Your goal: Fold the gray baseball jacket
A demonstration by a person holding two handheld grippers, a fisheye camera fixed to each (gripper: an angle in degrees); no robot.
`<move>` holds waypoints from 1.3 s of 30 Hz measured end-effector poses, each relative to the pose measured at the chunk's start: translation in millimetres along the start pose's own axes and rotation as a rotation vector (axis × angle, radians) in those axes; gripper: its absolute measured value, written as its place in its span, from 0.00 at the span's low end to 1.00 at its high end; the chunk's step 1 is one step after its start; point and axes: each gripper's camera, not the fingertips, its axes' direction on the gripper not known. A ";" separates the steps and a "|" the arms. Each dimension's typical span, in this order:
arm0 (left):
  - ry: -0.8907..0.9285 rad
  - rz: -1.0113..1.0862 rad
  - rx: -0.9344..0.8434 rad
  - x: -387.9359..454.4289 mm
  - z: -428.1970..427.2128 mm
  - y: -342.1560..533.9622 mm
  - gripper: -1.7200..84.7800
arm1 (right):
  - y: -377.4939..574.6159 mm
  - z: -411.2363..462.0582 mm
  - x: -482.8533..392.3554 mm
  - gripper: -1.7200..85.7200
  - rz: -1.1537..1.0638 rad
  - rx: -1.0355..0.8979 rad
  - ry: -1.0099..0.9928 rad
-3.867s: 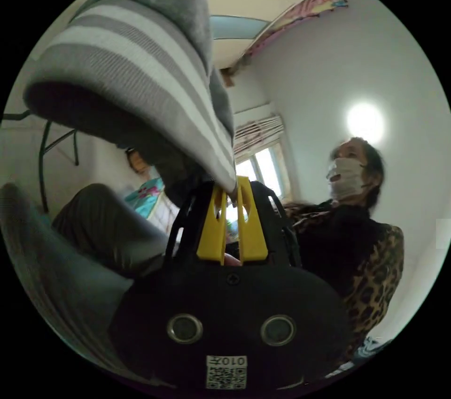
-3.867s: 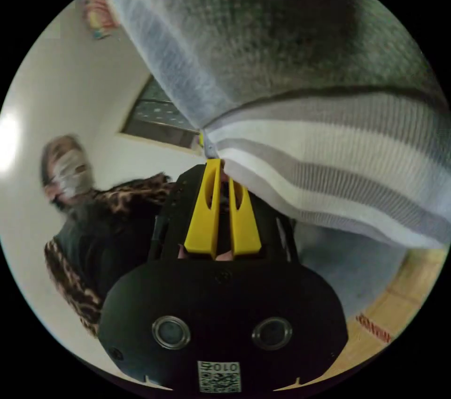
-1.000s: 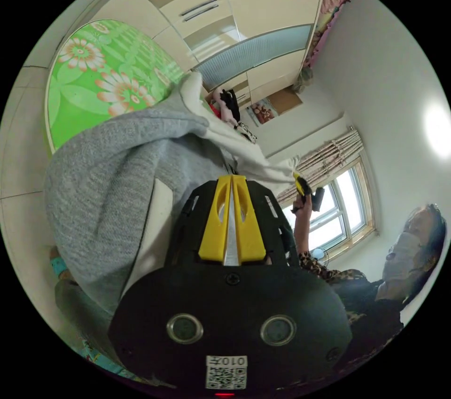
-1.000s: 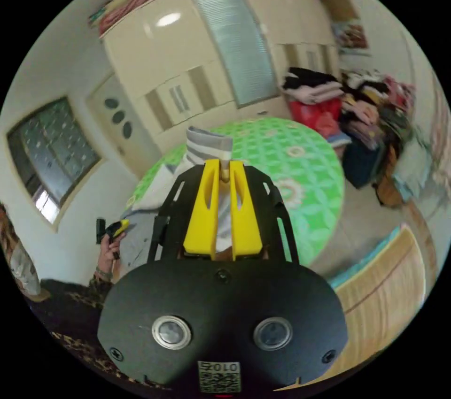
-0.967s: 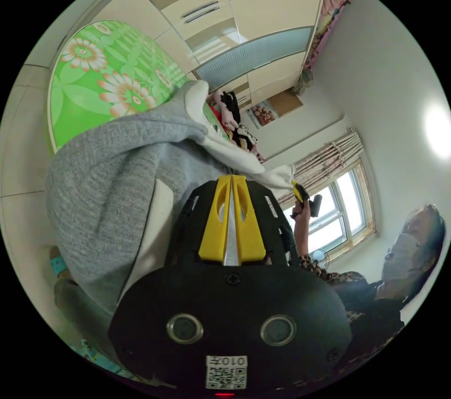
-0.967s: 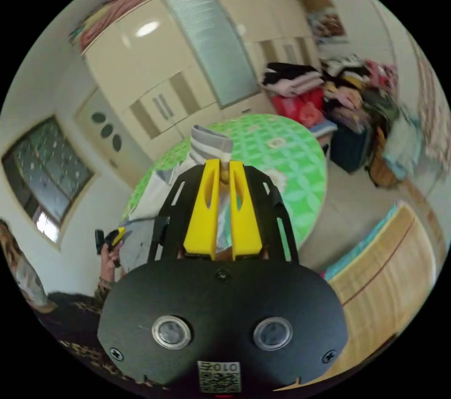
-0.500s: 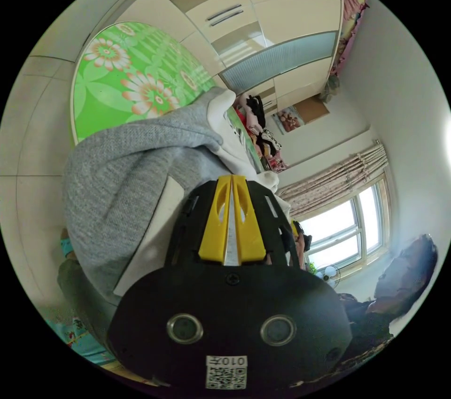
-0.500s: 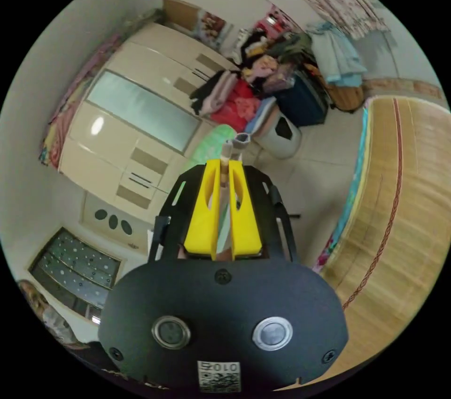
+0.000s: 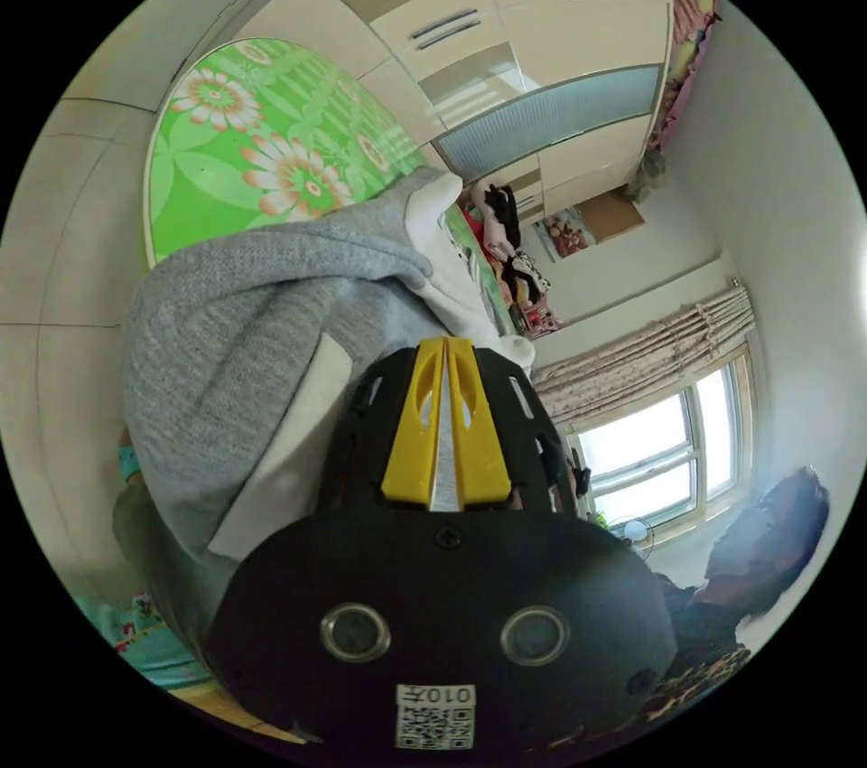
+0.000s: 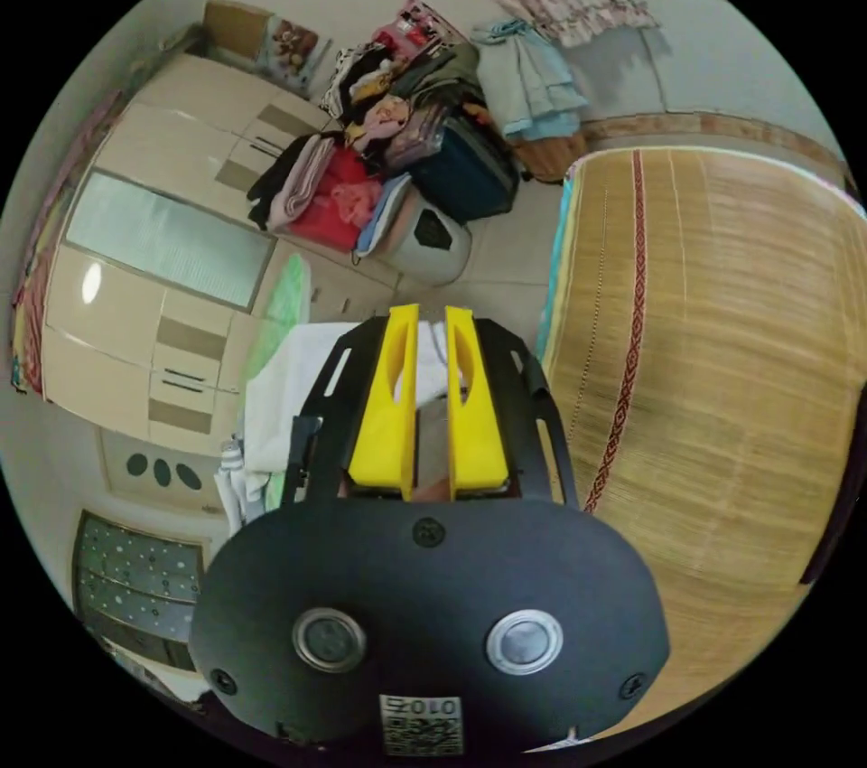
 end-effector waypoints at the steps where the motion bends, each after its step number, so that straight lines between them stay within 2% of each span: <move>1: 0.032 0.105 -0.013 30.5 5.9 0.4 0.03 | 4.6 -5.1 0.7 0.09 0.002 0.028 -0.020; 2: 0.035 0.169 -0.013 49.7 9.9 0.4 0.03 | 14.6 -15.6 -7.9 0.09 -0.047 0.083 -0.146; 3: 0.014 0.332 -0.044 96.5 27.4 -1.2 0.03 | 23.8 -19.7 -31.8 0.08 -0.196 0.097 -0.368; 4: -0.026 0.498 -0.118 145.6 57.9 -3.0 0.04 | 27.5 -17.6 -48.4 0.08 -0.272 0.075 -0.453; 5: -0.055 0.572 -0.156 169.2 76.5 -3.0 0.05 | 33.2 -4.6 -87.0 0.07 -0.380 -0.027 -0.509; 6: -0.120 0.706 -0.213 211.5 116.6 -0.6 0.06 | 38.5 17.7 -126.2 0.07 -0.447 -0.163 -0.487; 7: -0.190 0.810 -0.257 245.0 159.2 3.9 0.08 | 42.1 29.8 -144.1 0.08 -0.475 -0.220 -0.485; 10: -0.314 0.966 -0.378 292.3 262.1 18.6 0.12 | 60.9 87.7 -211.4 0.11 -0.563 -0.404 -0.508; 12: -0.361 1.010 -0.375 307.4 298.5 25.0 0.14 | 66.0 133.9 -244.7 0.15 -0.550 -0.558 -0.463; 15: -0.460 1.036 -0.342 322.8 337.5 19.0 0.15 | 68.2 170.1 -268.0 0.16 -0.563 -0.660 -0.423; 22: -0.453 0.923 -0.568 316.9 427.4 -19.4 0.16 | 71.5 194.6 -244.3 0.13 -0.465 -0.639 -0.512; 24: -0.505 0.950 -0.549 320.1 438.4 -18.8 0.15 | 68.1 192.2 -238.5 0.11 -0.440 -0.599 -0.563; 29: -0.558 0.979 -0.390 333.5 406.1 -51.1 0.11 | 66.1 197.8 -244.4 0.10 -0.456 -0.588 -0.485; 32: -0.498 0.880 -0.250 333.9 335.3 -119.3 0.10 | 65.7 203.5 -249.8 0.09 -0.464 -0.595 -0.429; 36: -0.430 0.619 0.066 278.8 147.7 -228.9 0.09 | 61.5 211.4 -251.8 0.07 -0.441 -0.597 -0.415; 39: -0.533 0.476 0.261 215.5 -0.9 -277.6 0.08 | 58.6 219.9 -255.1 0.06 -0.427 -0.612 -0.397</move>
